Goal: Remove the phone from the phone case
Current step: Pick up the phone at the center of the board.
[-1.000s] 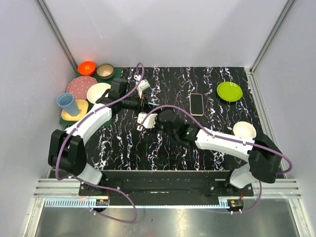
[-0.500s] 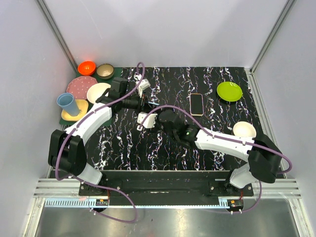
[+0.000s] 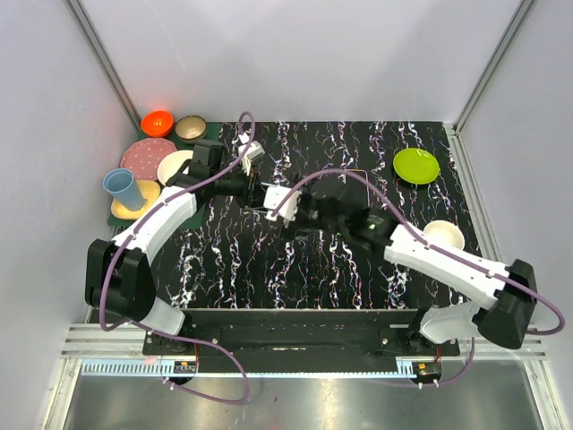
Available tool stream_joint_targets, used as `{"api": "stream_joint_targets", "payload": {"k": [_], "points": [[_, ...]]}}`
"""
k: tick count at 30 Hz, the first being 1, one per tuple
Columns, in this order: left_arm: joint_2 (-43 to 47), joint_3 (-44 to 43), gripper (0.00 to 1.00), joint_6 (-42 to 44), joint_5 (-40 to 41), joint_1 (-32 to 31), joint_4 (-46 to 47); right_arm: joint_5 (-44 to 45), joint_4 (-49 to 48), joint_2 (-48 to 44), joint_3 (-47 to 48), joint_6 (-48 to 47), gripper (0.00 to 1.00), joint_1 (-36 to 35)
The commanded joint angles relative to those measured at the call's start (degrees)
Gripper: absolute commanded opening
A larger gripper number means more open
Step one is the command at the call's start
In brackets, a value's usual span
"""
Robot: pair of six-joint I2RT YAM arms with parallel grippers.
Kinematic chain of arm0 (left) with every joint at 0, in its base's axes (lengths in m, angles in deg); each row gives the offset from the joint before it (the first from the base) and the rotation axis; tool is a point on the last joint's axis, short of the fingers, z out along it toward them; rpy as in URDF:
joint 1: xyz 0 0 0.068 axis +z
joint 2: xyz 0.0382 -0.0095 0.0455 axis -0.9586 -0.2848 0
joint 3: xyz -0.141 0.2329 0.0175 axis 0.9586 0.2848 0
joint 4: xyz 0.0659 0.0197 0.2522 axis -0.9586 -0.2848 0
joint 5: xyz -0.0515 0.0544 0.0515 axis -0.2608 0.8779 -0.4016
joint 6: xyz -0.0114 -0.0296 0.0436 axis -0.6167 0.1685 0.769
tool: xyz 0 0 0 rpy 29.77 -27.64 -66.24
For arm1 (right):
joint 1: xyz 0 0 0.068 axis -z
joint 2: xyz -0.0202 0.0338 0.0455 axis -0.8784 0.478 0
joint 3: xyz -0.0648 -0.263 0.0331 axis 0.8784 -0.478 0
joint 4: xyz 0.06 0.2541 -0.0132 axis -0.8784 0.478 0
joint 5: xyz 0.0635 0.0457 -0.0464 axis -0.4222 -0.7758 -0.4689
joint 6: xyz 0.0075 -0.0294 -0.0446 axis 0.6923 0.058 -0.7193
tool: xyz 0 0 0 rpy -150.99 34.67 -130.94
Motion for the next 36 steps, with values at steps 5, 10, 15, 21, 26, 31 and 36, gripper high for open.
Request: {"api": "stream_joint_targets", "payload": {"k": [5,10,15,21,26,31,36], "points": [[8.2,-2.1,0.00,-1.2,-3.9,2.4,4.7,-18.9,8.1,-8.4,6.3,10.5,1.00,10.9],[12.5,2.7,0.00,-3.6,-3.3,2.4,11.7,-25.3,7.5,-8.1,8.4,16.5,1.00,18.8],[12.5,9.3,0.00,-14.5,-6.0,2.6,32.6,-27.5,5.7,-5.4,9.2,21.4,1.00,22.6],[6.7,12.7,0.00,-30.5,-7.9,3.0,54.1,-32.8,4.1,-4.2,9.2,26.1,1.00,28.2],[-0.7,18.1,0.00,-55.9,-13.5,5.0,91.7,-39.9,2.1,-2.4,8.8,31.1,1.00,33.1],[-8.9,19.6,0.00,-74.5,-11.9,6.9,117.0,-52.4,-4.3,-0.4,6.9,39.8,0.97,38.6],[-8.8,21.1,0.00,-71.6,-8.4,6.9,115.0,-59.3,-12.6,2.3,5.5,47.6,0.93,39.5]]}}
